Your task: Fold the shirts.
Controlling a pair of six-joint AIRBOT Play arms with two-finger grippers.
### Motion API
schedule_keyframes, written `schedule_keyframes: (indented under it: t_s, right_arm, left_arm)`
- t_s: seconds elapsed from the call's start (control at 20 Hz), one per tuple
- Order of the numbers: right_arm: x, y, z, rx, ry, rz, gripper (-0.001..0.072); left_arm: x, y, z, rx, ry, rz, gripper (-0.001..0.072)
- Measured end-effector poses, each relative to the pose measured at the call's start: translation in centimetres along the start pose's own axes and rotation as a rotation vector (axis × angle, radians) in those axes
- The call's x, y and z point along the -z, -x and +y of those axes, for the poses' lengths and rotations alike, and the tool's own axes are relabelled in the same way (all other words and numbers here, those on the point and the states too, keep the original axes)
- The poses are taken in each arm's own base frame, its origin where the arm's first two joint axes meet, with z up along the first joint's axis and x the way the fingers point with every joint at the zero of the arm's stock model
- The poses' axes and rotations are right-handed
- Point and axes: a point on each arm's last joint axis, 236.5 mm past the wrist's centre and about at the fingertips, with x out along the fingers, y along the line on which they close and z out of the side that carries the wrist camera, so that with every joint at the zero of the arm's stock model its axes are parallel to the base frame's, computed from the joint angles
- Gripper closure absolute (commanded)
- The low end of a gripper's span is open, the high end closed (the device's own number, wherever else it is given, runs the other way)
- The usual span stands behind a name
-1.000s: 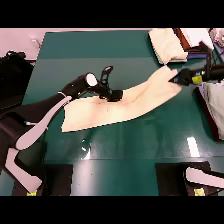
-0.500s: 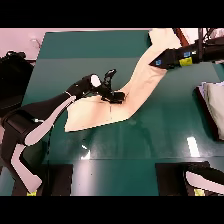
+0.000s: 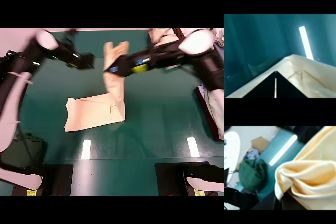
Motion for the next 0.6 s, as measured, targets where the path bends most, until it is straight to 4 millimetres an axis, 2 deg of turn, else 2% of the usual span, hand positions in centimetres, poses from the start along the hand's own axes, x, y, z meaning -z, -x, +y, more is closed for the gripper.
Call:
schedule_keyframes:
  t_s: [0.05, 0.1, 0.2, 0.3, 0.35, 0.45, 0.6]
  right_arm:
    - [0.5, -2.5, 1.0, -0.039, 0.002, 0.002, 0.0355]
    - [1.2, -5.1, 2.0, -0.077, 0.003, 0.006, 0.0304]
    - [2.8, -8.8, 2.9, -0.124, -0.013, 0.025, 0.0307]
    - [3.9, -10.5, 2.1, -0.118, -0.021, 0.042, 0.0307]
    - [4.5, -10.7, 0.9, -0.095, -0.022, 0.057, 0.0307]
    - [6.0, -9.7, -3.2, -0.015, -0.042, 0.104, 0.0307]
    - [8.3, -5.0, -11.5, 0.156, -0.150, 0.140, 0.0281]
  left_arm:
    - [-1.5, 2.9, 1.1, -0.033, -0.001, -0.056, 0.0683]
    - [-2.5, 5.4, 2.0, -0.063, -0.002, -0.101, 0.0683]
    - [-3.7, 9.7, 3.3, -0.112, -0.004, -0.173, 0.0683]
    - [-4.2, 12.3, 3.9, -0.145, -0.008, -0.211, 0.0683]
    - [-4.2, 13.0, 4.0, -0.152, -0.010, -0.219, 0.0683]
    - [-4.1, 13.8, 4.0, -0.163, -0.019, -0.223, 0.0683]
    - [-3.9, 14.1, 4.2, -0.169, -0.026, -0.218, 0.0683]
